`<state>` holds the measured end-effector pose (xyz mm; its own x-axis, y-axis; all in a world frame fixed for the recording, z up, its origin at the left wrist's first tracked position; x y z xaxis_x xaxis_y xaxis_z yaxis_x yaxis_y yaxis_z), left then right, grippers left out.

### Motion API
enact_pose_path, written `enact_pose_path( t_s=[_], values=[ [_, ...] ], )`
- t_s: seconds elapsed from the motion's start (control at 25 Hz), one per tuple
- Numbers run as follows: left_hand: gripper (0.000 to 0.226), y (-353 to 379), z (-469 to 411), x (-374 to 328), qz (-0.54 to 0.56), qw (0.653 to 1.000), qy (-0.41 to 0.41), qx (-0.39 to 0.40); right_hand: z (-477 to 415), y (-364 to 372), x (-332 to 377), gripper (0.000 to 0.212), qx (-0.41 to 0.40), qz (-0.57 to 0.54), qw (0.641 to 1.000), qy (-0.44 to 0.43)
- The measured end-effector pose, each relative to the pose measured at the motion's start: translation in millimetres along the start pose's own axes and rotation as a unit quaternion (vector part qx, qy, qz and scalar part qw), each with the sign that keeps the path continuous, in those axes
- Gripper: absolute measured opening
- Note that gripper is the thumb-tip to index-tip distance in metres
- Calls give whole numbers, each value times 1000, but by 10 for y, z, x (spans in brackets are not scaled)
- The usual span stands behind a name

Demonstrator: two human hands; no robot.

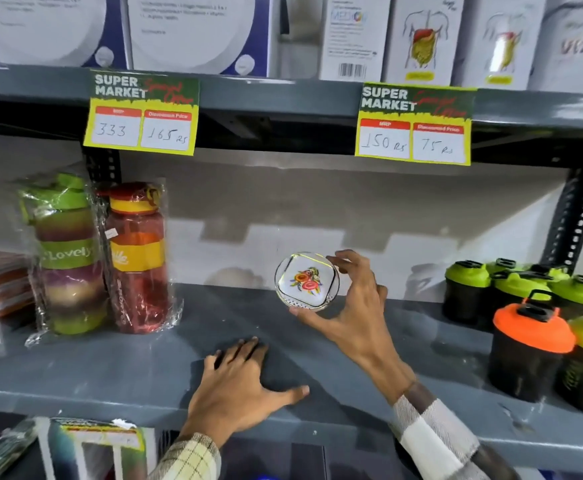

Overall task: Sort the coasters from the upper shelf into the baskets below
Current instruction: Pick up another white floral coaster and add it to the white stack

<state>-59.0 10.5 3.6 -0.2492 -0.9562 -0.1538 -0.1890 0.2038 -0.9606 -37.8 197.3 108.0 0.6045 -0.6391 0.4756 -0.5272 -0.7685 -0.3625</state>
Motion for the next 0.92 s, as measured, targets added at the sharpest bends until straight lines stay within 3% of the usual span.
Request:
enact_pose_path(
  t_s=[0.16,0.64,0.92],
  values=[
    [132,16,-4,-1,-13,1000,0,22,232,-363,481,93,-42,7,997,-70],
    [133,-26,44,-37,1,1000,15,17,813,-1085,1115,94,-91,-10,985,-149],
    [129,-113,138,-102,18,999,11,26,924,-1023,1000,93,-61,-29,993,-100]
  ],
)
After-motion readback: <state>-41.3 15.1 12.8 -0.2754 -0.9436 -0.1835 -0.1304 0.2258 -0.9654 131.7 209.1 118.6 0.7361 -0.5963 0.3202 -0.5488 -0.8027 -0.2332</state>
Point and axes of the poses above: each hand's wrist, its own z-axis away from the middle knuckle, its own y-axis out of the palm, x = y × z, the point moved 5 cm from there along -z, towards the middle knuckle, and after that the axes turned 5 degrees about -z, right-handed, at the moved point
